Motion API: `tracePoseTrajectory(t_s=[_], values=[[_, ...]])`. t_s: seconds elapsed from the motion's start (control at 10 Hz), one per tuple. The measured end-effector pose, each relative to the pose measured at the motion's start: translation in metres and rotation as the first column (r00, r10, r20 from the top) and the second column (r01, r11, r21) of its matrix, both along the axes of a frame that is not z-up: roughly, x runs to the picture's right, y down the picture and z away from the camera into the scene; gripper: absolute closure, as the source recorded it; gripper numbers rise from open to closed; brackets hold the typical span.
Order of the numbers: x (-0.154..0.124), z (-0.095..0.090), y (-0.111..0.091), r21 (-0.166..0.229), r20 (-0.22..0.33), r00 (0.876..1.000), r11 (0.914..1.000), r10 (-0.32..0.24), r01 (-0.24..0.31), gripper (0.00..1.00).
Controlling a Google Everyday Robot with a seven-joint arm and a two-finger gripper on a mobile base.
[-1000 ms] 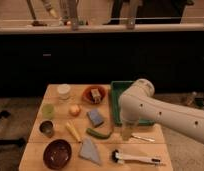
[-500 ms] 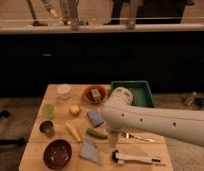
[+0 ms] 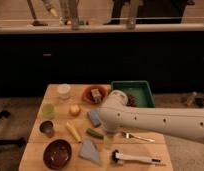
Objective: Place pepper in table surface
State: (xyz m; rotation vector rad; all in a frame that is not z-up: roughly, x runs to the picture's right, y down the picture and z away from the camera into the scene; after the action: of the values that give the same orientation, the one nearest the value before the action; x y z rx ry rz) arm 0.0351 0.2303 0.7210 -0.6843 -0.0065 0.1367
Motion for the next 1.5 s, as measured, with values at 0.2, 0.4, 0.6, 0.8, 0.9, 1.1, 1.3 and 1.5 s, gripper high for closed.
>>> tracePoseTrajectory(t_s=[0.2, 0.4, 0.6, 0.8, 0.9, 1.1, 1.3, 1.5], values=[[-0.009, 0.009, 0.006, -0.018, -0.006, 1.000, 0.9998, -0.002, 0.002, 0.20], [-0.020, 0.016, 0.012, -0.032, -0.002, 1.000, 0.9994, -0.010, 0.010, 0.20], [-0.036, 0.021, 0.017, -0.039, 0.020, 1.000, 0.9991, -0.017, 0.018, 0.20], [-0.046, 0.026, 0.021, -0.028, 0.045, 0.999, 0.9993, -0.021, 0.022, 0.20], [-0.049, 0.029, 0.023, -0.031, 0.055, 0.998, 0.9993, -0.021, 0.023, 0.20], [-0.056, 0.040, 0.025, -0.038, 0.093, 0.995, 0.9985, -0.036, 0.040, 0.20], [-0.060, 0.050, 0.026, -0.051, 0.127, 0.990, 0.9969, -0.054, 0.061, 0.20], [-0.060, 0.065, 0.029, -0.076, 0.159, 0.985, 0.9936, -0.071, 0.084, 0.20]])
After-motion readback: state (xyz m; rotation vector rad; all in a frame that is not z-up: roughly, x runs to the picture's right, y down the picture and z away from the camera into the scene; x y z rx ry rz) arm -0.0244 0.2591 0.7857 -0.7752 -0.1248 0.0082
